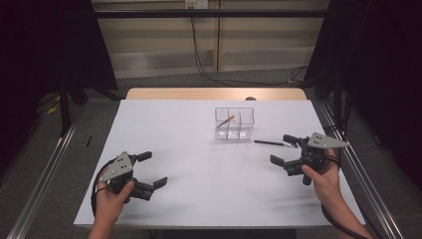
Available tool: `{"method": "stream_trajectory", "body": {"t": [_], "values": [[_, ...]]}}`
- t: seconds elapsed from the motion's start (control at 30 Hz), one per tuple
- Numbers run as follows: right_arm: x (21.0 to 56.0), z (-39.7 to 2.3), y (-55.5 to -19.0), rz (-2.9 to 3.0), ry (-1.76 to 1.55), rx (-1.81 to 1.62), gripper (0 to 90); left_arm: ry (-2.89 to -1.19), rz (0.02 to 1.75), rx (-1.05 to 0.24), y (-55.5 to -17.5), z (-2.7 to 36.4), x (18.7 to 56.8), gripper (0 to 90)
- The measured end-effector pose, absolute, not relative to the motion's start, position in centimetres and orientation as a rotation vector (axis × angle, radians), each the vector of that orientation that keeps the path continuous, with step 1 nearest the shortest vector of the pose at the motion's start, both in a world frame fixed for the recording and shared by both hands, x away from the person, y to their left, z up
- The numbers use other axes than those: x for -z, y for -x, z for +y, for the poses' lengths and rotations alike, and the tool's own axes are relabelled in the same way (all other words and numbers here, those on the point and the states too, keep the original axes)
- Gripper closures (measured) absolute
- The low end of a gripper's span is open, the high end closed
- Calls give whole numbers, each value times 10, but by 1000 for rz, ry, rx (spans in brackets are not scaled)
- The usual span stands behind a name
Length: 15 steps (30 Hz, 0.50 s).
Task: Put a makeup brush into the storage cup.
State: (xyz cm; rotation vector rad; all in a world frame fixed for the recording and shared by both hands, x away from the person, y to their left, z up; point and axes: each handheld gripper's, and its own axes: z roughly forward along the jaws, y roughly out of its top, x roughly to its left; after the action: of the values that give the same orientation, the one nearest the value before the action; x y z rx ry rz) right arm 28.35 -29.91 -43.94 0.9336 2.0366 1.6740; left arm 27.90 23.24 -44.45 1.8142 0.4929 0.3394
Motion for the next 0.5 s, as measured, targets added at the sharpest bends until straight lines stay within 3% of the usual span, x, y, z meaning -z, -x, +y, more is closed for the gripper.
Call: {"method": "stream_trajectory", "body": {"t": [0.5], "values": [[446,-317,-265,2016,-952,-1653,11,-1813,494,-340,-279,233,444,0]]}}
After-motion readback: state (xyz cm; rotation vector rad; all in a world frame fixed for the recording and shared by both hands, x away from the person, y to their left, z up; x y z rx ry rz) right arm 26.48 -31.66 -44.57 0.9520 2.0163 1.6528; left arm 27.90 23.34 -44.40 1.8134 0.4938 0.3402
